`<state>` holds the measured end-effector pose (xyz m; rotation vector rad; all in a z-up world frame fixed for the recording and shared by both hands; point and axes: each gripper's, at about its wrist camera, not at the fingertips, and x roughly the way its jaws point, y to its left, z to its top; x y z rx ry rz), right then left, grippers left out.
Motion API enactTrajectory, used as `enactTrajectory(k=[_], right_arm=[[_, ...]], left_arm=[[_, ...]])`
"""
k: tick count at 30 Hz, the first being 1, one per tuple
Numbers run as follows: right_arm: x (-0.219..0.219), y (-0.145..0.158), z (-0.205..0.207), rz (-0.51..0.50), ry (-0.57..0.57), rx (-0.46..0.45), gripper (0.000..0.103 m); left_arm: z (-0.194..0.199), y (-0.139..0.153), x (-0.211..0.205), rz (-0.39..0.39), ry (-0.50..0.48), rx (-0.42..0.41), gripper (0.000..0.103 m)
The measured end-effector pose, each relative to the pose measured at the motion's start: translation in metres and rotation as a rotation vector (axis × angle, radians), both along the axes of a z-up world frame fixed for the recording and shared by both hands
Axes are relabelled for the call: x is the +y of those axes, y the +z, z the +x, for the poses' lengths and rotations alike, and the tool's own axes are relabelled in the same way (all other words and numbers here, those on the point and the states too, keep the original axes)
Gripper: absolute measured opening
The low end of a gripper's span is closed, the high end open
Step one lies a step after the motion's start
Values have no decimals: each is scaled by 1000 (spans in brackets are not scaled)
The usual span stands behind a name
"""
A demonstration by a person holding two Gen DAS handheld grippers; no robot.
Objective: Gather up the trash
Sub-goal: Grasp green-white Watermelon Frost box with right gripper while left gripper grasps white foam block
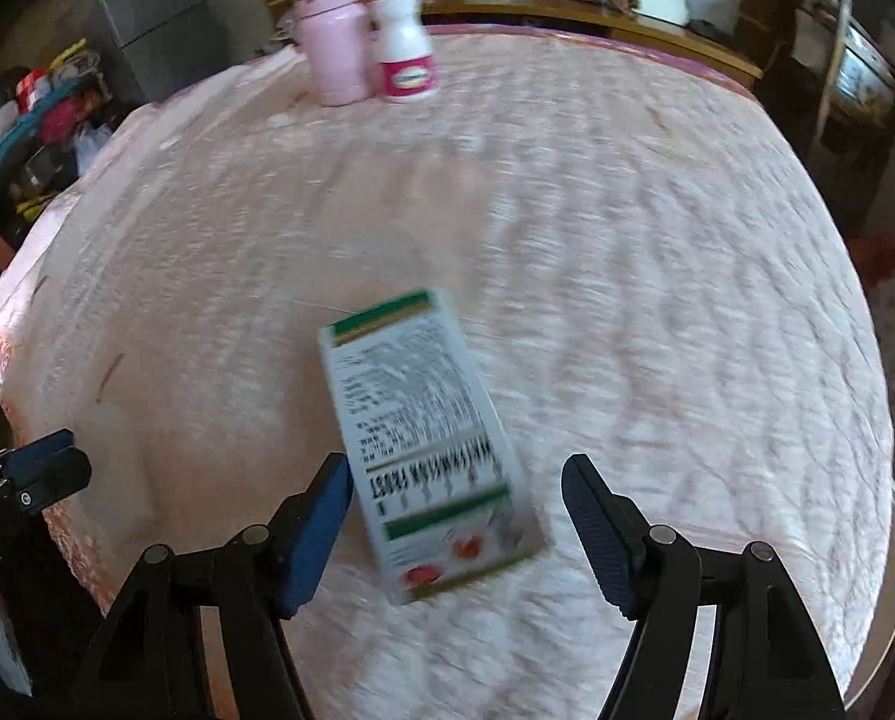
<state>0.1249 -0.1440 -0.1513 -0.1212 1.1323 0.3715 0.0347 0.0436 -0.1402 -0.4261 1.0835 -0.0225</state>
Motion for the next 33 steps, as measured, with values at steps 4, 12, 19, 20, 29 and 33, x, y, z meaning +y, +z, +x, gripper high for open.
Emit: enactTrajectory(k=[4, 12, 19, 20, 29, 33], right_arm=[[-22, 2, 0, 64, -39, 17, 71], [-18, 9, -5, 80, 4, -20, 74], [-1, 2, 3, 81, 32, -30, 74], [1, 1, 6, 81, 36, -31, 74], [13, -5, 20, 66, 79, -42, 74], [13, -6, 20, 86, 84, -41, 57]], left_arm=[[5, -9, -5, -11, -1, 14, 63], [14, -16, -12, -39, -8, 24, 63], [28, -21, -25, -44, -46, 19, 62], [30, -20, -28, -34, -53, 10, 62], [37, -21, -38, -10, -124, 14, 40], [39, -19, -38, -17, -142, 15, 37]])
